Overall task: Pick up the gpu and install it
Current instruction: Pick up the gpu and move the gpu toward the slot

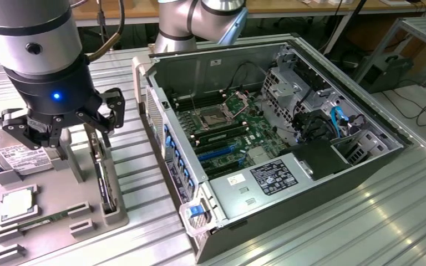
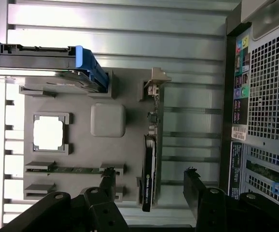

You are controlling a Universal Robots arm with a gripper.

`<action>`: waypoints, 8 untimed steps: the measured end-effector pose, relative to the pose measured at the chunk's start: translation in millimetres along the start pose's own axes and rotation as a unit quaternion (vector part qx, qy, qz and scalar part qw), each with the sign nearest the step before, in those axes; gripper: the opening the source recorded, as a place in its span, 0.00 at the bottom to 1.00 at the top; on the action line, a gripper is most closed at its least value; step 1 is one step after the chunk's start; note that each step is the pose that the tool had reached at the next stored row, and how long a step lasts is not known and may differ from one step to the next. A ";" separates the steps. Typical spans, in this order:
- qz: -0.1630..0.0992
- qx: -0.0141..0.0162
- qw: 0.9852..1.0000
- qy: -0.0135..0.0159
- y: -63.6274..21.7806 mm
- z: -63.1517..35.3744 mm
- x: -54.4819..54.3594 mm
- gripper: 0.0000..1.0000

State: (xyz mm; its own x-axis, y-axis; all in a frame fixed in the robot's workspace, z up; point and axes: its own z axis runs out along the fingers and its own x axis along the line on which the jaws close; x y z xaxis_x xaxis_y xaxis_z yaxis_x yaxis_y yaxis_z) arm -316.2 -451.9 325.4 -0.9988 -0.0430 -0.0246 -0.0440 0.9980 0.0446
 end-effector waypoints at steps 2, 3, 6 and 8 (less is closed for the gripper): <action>0.000 0.000 1.000 0.000 -0.2 3.3 0.1 0.68; 0.000 0.000 1.000 0.000 -0.2 5.3 0.1 0.68; 0.000 0.000 1.000 0.000 -0.5 10.6 0.3 0.68; 0.000 0.000 1.000 0.000 -0.6 13.9 0.3 0.68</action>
State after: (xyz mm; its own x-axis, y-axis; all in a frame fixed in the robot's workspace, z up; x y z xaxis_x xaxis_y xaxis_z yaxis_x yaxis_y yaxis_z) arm -316.2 -451.9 311.5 -0.9988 -0.0430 -0.0245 -0.0441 0.9980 0.0446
